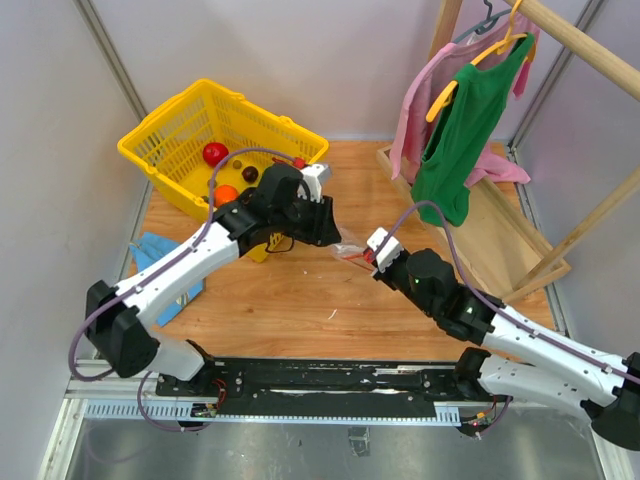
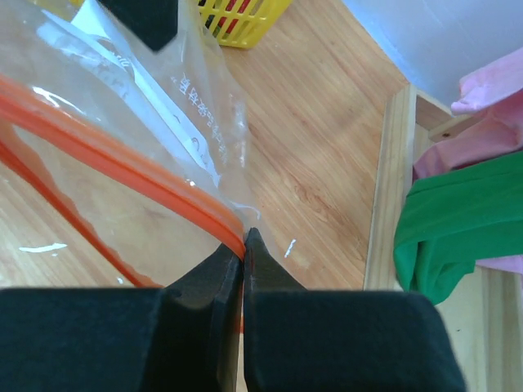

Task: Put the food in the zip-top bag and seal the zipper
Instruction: Pick up the zipper food storage bag at the center of the board.

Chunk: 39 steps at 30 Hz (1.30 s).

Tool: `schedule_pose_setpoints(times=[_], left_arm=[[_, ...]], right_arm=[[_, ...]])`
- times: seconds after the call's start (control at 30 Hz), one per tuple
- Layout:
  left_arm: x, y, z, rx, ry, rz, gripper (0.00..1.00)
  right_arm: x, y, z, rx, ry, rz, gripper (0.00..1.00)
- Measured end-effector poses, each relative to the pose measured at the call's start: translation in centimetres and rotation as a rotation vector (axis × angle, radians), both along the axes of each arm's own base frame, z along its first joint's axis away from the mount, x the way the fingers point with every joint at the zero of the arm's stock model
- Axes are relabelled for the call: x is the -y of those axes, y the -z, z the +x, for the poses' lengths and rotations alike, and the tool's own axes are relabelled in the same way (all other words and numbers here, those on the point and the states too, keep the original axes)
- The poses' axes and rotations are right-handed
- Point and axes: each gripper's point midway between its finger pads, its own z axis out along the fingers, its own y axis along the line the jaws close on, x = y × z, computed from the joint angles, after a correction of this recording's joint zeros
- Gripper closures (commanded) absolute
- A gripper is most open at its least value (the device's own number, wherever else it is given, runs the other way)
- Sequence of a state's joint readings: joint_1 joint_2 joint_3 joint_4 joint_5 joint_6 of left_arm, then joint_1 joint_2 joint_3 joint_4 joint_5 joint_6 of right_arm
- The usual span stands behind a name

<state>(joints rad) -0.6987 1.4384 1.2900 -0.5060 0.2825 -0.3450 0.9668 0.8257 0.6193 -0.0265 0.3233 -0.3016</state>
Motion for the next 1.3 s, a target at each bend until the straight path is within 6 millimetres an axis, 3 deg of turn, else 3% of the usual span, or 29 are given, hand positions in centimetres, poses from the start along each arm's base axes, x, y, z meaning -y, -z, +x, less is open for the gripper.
schedule_pose_setpoints(times=[0.1,0.27,0.47,0.77,0.93,1.13,1.3], left_arm=[[-1.5,-3.1,0.7,0.108,-0.099,-0.045,0.44],[-3.1,-6.0,1.4,0.208,-0.198,-0.095,0.34],[-4.8,-6.0,2.6,0.239,-0.318,-0.069,0.29],[-7.0,-8.0,3.0,0.289,-0.443,-0.086,0.28],[-7.4,-8.5,2.8,0.302,-0.474,-0.095,0.28],[-5.4,-7.5,1.2,0.286,-0.419,-0.105,0.27],[-4.2,-6.4,0.5,0.261,-0.393,-0.124,0.26]], right_arm=[[-0.4,-1.2,-0.1,-0.054,0.020,0.035,0.99],[-1.1,-1.5,-0.4,-0.171,0.062,0.075,0.99],[-1.2,-1.0,-1.0,-0.350,0.151,0.077,0.99],[2.2,-5.3,-0.6,-0.533,0.364,0.202,0.99],[3.3,-4.7,-0.4,-0.640,0.477,0.160,0.99],[1.3,-2.8,-0.4,-0.771,0.474,0.150,0.99],[-1.7,-3.0,0.1,-0.823,0.394,0.240,0.99]])
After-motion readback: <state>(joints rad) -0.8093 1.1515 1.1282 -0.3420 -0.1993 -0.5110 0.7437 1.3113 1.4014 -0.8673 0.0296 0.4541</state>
